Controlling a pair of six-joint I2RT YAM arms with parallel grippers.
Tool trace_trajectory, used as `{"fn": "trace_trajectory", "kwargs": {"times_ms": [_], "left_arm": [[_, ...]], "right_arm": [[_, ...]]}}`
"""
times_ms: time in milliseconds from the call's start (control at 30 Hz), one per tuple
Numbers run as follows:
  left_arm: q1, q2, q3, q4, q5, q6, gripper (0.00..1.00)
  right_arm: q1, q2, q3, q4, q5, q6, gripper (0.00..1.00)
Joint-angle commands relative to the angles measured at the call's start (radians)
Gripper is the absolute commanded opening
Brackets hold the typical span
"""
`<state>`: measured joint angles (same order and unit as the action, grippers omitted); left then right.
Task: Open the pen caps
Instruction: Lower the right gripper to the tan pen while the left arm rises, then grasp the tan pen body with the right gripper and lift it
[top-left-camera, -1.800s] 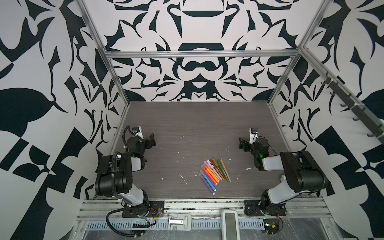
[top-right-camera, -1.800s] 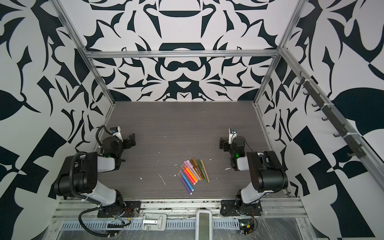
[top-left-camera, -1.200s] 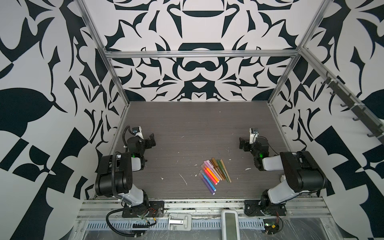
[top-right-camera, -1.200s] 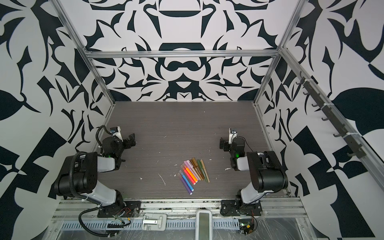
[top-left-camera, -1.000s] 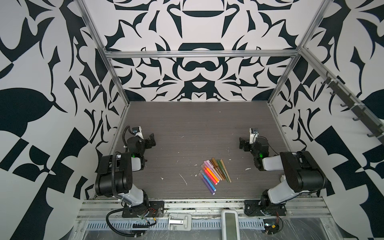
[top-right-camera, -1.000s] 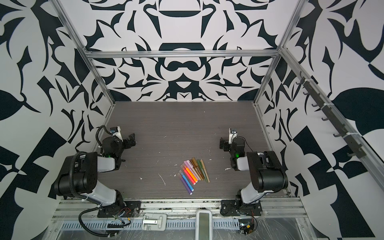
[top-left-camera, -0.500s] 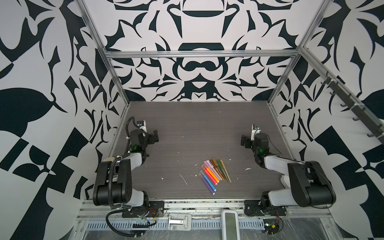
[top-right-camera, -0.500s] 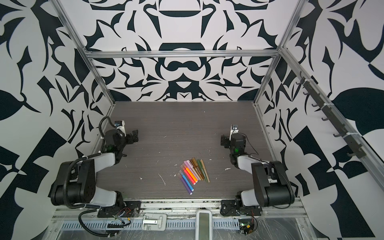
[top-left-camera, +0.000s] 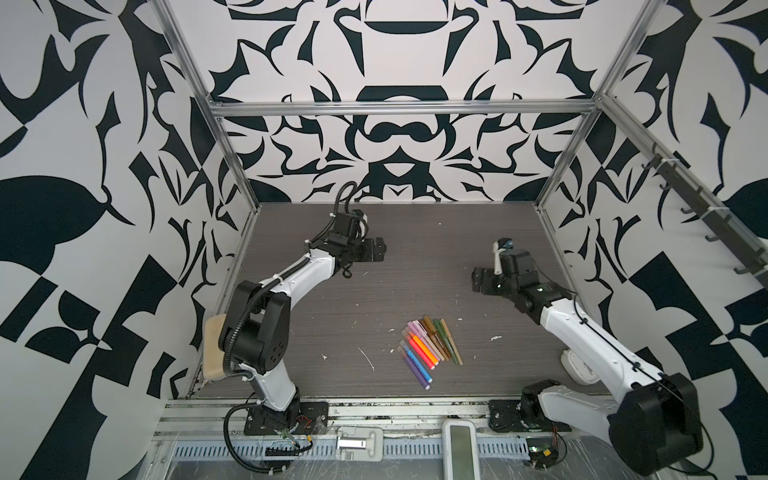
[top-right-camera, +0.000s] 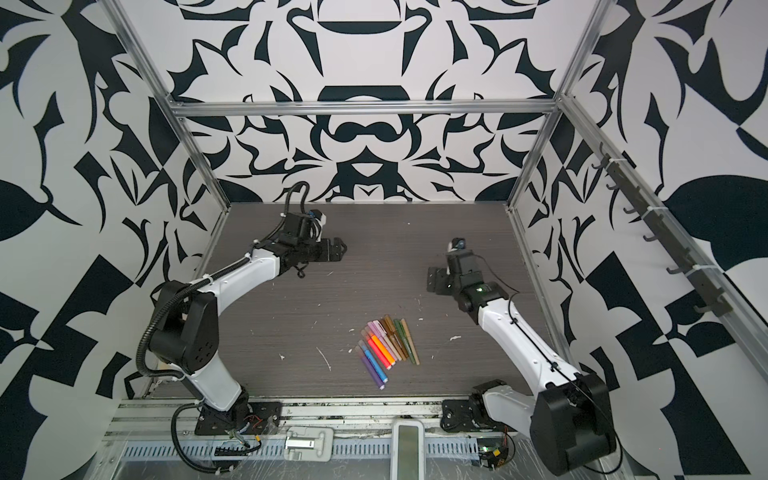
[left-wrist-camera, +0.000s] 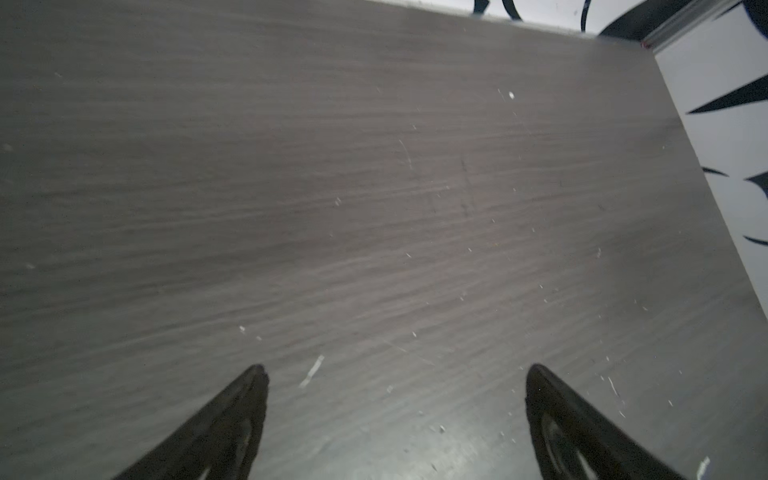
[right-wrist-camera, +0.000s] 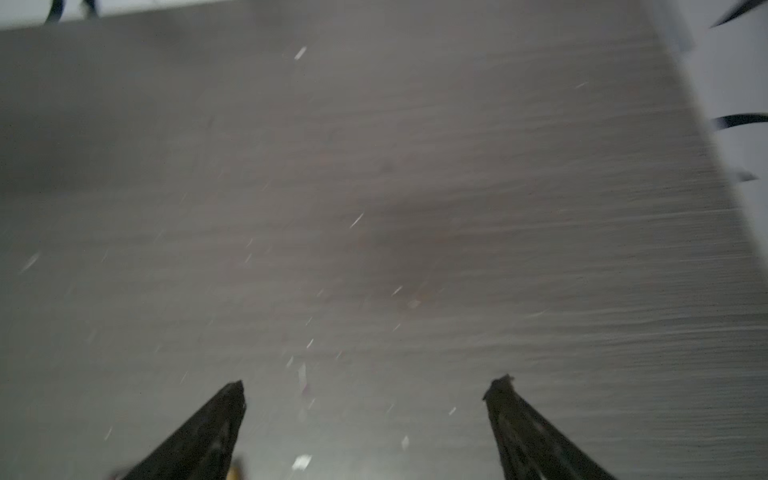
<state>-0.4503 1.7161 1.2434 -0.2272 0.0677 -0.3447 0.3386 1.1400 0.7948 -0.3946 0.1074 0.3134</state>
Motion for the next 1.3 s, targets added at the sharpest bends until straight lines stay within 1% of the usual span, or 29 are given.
{"fn": "trace_trajectory", "kwargs": {"times_ms": [0, 67, 100, 167, 233, 300, 400, 467, 567, 1000, 1133, 1267], "left_arm": [[-0.074, -0.019, 0.049, -0.228, -0.102, -0.058, 0.99], [-0.093, -0.006, 0.094, -0.334, -0.108, -0.064, 0.99], [-0.101, -0.003, 0.111, -0.374, -0.123, -0.063, 0.99], [-0.11, -0.005, 0.128, -0.427, -0.136, -0.065, 0.99], [-0.11, -0.021, 0.12, -0.438, -0.14, -0.081, 0.99], [-0.11, -0.044, 0.101, -0.435, -0.177, -0.112, 0.99], [-0.11, -0.077, 0.059, -0.412, -0.226, -0.173, 0.99], [-0.11, -0.093, 0.037, -0.394, -0.24, -0.19, 0.99], [-0.11, -0.095, 0.037, -0.398, -0.238, -0.196, 0.99], [-0.105, -0.139, -0.011, -0.384, -0.28, -0.291, 0.99], [-0.095, -0.155, -0.027, -0.373, -0.27, -0.306, 0.99], [-0.084, -0.166, -0.039, -0.373, -0.27, -0.322, 0.99]], "right_arm": [[0.166, -0.028, 0.014, -0.279, -0.029, 0.027, 0.76], [0.244, -0.022, -0.007, -0.37, -0.028, 0.096, 0.6], [0.275, -0.02, -0.026, -0.381, -0.039, 0.127, 0.55], [0.399, -0.005, -0.034, -0.371, -0.03, 0.175, 0.54], [0.455, 0.04, -0.028, -0.404, -0.003, 0.252, 0.53], [0.474, 0.076, -0.043, -0.409, -0.017, 0.289, 0.45], [0.482, 0.093, -0.082, -0.386, -0.026, 0.309, 0.42], [0.482, 0.092, -0.102, -0.371, -0.021, 0.308, 0.4], [0.481, 0.1, -0.119, -0.358, -0.022, 0.31, 0.33], [0.482, 0.138, -0.173, -0.266, -0.087, 0.32, 0.32], [0.482, 0.142, -0.177, -0.256, -0.081, 0.331, 0.32], [0.482, 0.165, -0.172, -0.276, -0.047, 0.35, 0.32]]}}
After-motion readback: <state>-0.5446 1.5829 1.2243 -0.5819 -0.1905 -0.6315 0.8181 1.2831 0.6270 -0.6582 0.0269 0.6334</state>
